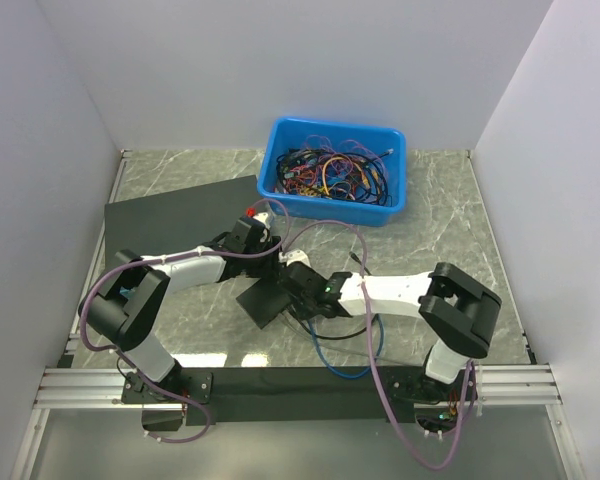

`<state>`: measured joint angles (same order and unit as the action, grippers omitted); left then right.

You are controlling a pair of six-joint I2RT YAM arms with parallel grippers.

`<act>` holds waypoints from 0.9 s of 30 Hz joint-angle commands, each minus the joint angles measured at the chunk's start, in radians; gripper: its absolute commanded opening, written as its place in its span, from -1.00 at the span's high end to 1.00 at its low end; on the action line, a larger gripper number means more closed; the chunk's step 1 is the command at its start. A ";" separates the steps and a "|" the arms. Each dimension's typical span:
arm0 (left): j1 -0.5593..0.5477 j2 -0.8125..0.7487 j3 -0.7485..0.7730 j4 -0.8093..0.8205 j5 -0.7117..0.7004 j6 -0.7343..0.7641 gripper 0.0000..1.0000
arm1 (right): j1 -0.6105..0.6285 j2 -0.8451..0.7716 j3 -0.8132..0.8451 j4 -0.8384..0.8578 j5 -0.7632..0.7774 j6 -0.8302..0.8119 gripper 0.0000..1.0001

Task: Insert the plug into the switch port

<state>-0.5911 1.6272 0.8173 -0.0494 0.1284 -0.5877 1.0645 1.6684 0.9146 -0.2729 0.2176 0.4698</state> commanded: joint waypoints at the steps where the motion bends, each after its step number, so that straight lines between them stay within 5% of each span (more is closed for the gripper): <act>1: -0.006 0.030 -0.036 -0.037 0.022 0.022 -0.20 | 0.002 -0.071 -0.032 0.169 0.040 -0.039 1.00; 27: -0.056 0.082 -0.029 -0.004 0.094 0.071 -0.15 | 0.003 -0.065 -0.080 0.343 0.029 -0.125 1.00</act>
<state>-0.6022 1.6466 0.8082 0.0162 0.1688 -0.5438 1.0645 1.6096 0.8215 -0.1493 0.2272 0.3534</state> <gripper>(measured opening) 0.583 0.199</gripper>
